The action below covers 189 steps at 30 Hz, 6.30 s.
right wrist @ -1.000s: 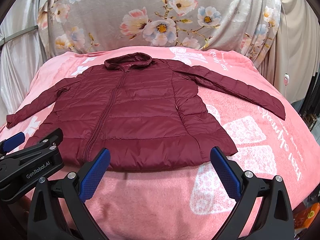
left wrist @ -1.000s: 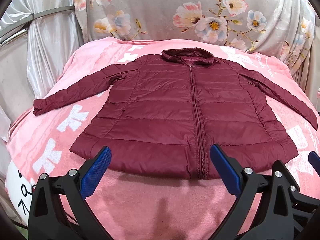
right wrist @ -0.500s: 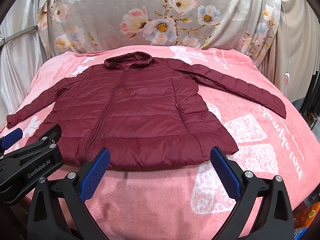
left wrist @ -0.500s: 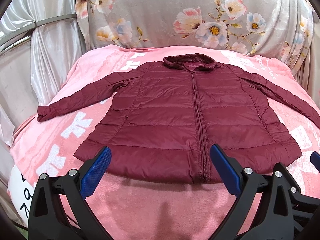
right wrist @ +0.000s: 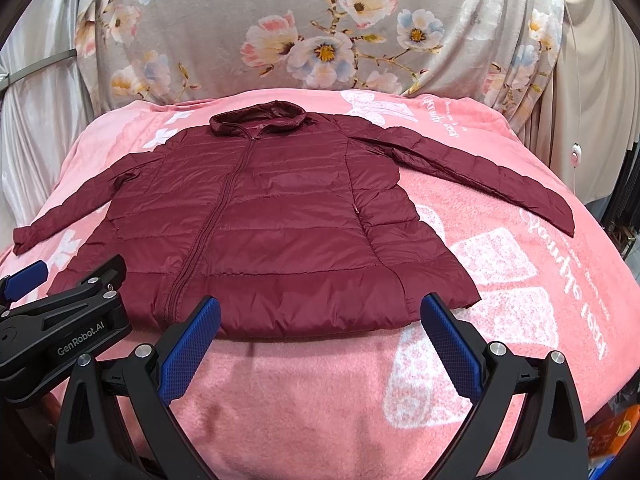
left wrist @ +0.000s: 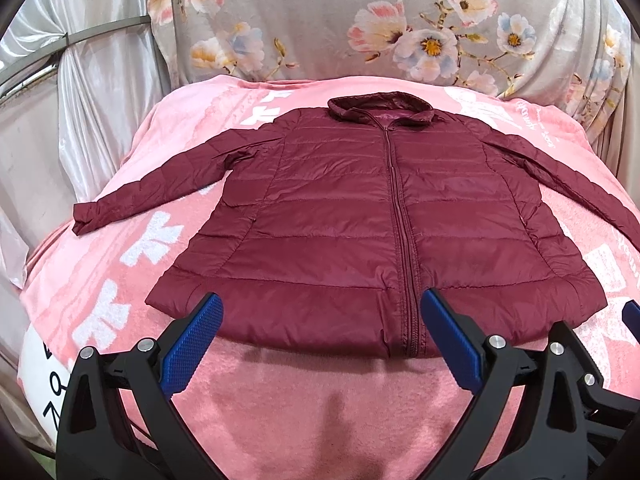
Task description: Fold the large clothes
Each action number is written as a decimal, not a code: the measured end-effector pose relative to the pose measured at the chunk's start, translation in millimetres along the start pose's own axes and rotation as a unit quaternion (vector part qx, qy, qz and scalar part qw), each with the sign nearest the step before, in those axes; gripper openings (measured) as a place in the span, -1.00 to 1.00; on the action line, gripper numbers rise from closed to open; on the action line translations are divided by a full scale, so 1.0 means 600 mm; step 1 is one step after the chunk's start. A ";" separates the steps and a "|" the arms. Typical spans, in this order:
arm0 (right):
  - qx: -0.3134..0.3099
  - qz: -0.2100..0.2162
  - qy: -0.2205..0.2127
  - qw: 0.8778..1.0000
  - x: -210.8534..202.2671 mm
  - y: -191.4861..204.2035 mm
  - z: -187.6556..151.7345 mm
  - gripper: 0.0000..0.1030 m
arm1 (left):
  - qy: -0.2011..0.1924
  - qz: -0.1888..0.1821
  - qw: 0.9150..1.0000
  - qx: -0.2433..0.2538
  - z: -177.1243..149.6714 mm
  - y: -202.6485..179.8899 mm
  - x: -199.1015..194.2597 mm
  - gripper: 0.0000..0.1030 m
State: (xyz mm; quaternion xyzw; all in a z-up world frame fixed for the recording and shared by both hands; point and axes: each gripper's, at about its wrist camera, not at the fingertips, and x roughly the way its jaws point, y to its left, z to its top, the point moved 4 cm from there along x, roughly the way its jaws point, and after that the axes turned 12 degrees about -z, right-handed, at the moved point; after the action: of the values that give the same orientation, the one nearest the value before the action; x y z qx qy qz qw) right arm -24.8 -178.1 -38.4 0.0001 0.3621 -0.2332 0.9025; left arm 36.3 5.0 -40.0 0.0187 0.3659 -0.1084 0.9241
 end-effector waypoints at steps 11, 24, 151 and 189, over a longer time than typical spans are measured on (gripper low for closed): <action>-0.001 0.000 -0.001 1.000 0.000 -0.001 0.002 0.90 | 0.001 -0.001 1.000 -0.001 -0.001 0.001 0.000 0.88; -0.001 -0.001 -0.002 1.000 0.000 -0.001 0.003 0.90 | 0.001 0.000 1.000 -0.001 -0.001 0.002 -0.001 0.89; 0.194 0.148 0.082 0.966 0.462 -0.103 0.304 -0.10 | 0.085 -0.140 0.958 -0.234 0.205 0.157 0.387 -0.40; -0.010 0.163 0.037 0.986 0.376 0.130 0.305 -0.87 | 0.026 -0.064 0.987 -0.143 0.201 0.170 0.417 -0.78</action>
State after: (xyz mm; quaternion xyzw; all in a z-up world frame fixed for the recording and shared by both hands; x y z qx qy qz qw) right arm 269.5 -234.4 -64.0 0.0584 0.3927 -0.0790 0.9144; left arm 316.5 43.9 -126.4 -0.1343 0.4021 -0.1136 0.8986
